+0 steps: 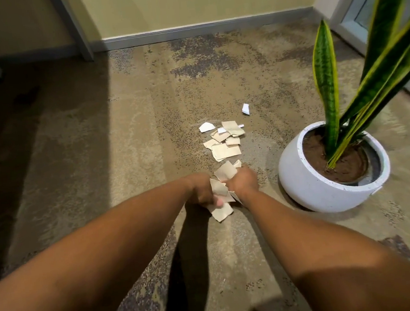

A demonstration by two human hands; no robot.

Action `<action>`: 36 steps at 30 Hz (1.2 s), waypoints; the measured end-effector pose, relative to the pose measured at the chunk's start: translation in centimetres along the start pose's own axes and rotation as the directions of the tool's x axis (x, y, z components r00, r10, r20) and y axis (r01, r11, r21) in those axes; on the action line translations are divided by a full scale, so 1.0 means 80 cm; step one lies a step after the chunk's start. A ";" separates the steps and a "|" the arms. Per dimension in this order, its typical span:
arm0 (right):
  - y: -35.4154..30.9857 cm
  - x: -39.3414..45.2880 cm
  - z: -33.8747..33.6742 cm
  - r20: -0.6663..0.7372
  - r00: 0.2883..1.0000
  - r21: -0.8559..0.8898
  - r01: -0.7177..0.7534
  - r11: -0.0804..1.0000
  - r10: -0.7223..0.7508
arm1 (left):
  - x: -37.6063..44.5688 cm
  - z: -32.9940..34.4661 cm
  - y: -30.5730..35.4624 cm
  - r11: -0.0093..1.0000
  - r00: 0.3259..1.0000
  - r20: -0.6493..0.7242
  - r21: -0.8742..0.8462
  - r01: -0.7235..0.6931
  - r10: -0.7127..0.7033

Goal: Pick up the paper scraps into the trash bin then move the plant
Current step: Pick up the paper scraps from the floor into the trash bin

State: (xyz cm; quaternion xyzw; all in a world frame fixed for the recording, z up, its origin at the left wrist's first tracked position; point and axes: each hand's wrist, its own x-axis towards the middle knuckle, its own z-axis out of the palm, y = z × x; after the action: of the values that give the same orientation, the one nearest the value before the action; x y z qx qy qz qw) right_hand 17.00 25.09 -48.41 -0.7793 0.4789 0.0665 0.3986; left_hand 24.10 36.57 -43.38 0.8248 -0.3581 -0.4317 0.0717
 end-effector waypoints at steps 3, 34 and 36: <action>0.017 -0.009 -0.013 0.021 0.998 0.019 -0.058 0.998 0.057 | 0.002 -0.012 0.021 0.988 0.997 0.045 0.141 0.058 -0.065; 0.178 -0.126 -0.218 0.165 0.968 0.062 -0.200 0.978 0.188 | -0.053 0.035 0.253 0.844 0.986 0.105 0.511 -0.166 0.130; 0.187 -0.140 -0.250 0.123 0.975 0.018 -0.187 0.982 0.183 | -0.058 0.043 0.284 0.821 0.986 0.073 0.546 -0.167 0.152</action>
State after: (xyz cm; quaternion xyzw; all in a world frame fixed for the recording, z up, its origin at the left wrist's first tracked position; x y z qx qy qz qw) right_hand -6.44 15.82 -37.86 -0.7199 0.5253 0.1433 0.4304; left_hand 7.73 23.59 -32.68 0.7721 -0.5354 -0.3137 -0.1374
